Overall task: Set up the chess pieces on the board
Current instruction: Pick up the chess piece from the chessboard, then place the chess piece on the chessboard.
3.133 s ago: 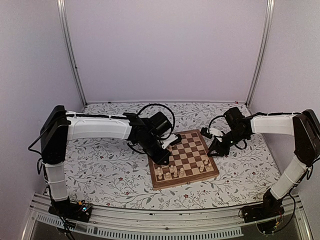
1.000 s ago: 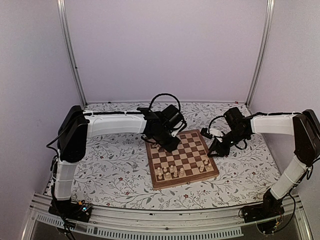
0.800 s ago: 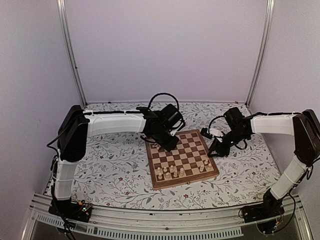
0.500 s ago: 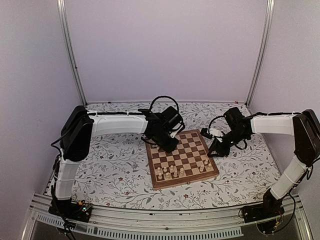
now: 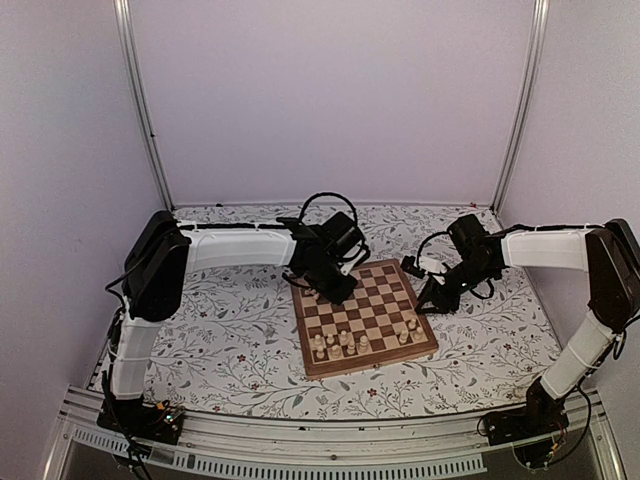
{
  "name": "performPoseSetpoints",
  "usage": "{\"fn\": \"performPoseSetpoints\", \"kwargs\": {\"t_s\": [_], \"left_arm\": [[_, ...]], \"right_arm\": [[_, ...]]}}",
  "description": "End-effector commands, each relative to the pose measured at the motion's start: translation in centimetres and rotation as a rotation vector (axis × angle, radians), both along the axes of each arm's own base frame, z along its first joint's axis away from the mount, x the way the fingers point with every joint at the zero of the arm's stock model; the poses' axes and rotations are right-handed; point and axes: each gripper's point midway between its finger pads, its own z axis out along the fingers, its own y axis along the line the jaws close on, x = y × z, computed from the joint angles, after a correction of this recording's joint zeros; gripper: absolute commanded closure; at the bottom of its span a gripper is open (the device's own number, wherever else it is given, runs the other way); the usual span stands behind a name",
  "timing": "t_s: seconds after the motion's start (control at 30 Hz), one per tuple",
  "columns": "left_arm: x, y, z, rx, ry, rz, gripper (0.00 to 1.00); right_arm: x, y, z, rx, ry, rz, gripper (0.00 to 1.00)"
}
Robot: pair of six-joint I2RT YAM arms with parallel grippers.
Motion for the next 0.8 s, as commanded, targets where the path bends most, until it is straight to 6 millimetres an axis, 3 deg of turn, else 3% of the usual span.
{"fn": "performPoseSetpoints", "kwargs": {"t_s": [0.0,0.23,0.53,0.77], "left_arm": [[-0.4,-0.5,2.2,-0.041,-0.019,-0.032,0.90],[-3.6,-0.7,3.8,-0.058,-0.010,-0.110,0.91],[-7.8,-2.0,2.9,-0.107,0.116,-0.214,0.91],[-9.5,-2.9,1.9,-0.118,0.167,-0.274,0.92]], "right_arm": [[0.6,0.2,0.6,0.005,-0.018,0.004,0.63],[0.6,0.2,0.6,0.004,-0.017,0.003,0.63],[0.5,0.2,0.3,0.003,-0.006,0.006,0.63],[0.6,0.2,0.2,0.002,-0.003,0.005,0.63]]}}
